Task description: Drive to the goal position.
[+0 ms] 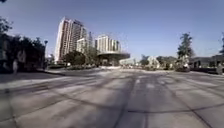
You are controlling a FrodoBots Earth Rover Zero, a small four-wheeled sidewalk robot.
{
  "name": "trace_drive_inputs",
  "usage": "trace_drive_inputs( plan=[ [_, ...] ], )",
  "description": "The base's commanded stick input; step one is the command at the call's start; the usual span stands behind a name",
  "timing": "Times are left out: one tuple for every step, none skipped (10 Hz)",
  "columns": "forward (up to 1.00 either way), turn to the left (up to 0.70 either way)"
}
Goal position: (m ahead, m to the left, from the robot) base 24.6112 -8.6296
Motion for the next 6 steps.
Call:
trace_drive_inputs(
  plan=[
    [0.70, 0.00],
    [0.70, 0.00],
    [0.70, 0.00],
    [0.70, 0.00],
    [0.70, 0.00],
    [0.70, 0.00]
  ],
)
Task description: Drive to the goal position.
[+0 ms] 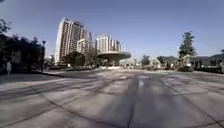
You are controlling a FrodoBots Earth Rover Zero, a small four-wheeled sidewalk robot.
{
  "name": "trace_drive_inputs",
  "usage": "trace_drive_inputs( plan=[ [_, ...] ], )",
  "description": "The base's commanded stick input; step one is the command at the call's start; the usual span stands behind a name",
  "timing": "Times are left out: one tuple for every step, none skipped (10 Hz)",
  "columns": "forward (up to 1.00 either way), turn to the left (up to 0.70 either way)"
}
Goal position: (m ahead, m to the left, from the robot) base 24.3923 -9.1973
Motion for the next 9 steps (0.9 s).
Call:
trace_drive_inputs(
  plan=[
    [0.70, 0.00],
    [0.70, 0.00],
    [0.70, 0.00],
    [0.70, -0.04],
    [0.70, -0.15],
    [0.70, -0.28],
    [0.70, -0.35],
    [0.70, -0.29],
    [0.70, -0.12]
  ],
)
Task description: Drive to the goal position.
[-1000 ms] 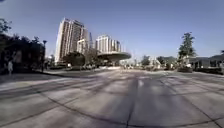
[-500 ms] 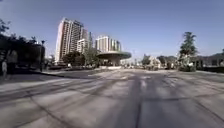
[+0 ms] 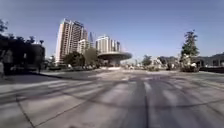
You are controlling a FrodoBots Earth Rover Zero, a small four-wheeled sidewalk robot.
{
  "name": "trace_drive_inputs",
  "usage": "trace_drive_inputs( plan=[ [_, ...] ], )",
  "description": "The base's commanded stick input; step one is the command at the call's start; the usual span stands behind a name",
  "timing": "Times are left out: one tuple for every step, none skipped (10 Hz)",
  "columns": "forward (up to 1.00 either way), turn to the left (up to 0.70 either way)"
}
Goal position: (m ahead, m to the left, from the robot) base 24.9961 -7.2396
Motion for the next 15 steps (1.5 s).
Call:
trace_drive_inputs(
  plan=[
    [0.70, 0.00],
    [0.70, 0.00],
    [0.70, 0.00],
    [0.70, 0.00],
    [0.70, 0.00],
    [0.70, 0.00],
    [0.70, 0.00],
    [0.70, 0.00],
    [0.70, 0.00],
    [0.70, 0.00],
    [0.70, 0.00],
    [0.70, 0.00],
    [0.70, 0.26],
    [0.70, 0.35],
    [0.70, 0.34]
  ],
)
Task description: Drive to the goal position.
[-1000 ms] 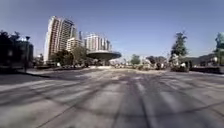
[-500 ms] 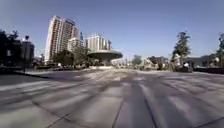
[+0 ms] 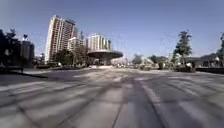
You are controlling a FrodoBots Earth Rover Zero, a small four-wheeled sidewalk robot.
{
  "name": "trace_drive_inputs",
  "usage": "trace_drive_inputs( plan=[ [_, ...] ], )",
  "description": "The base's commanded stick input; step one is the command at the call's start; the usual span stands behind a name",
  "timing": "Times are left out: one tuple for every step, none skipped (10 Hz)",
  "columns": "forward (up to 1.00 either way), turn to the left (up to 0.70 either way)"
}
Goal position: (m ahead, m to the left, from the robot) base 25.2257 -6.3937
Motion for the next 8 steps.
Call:
trace_drive_inputs(
  plan=[
    [0.70, 0.28],
    [0.70, 0.00],
    [0.70, 0.00],
    [0.70, 0.00],
    [0.70, 0.00],
    [0.70, 0.00],
    [0.70, 0.00],
    [0.70, 0.00]
  ],
)
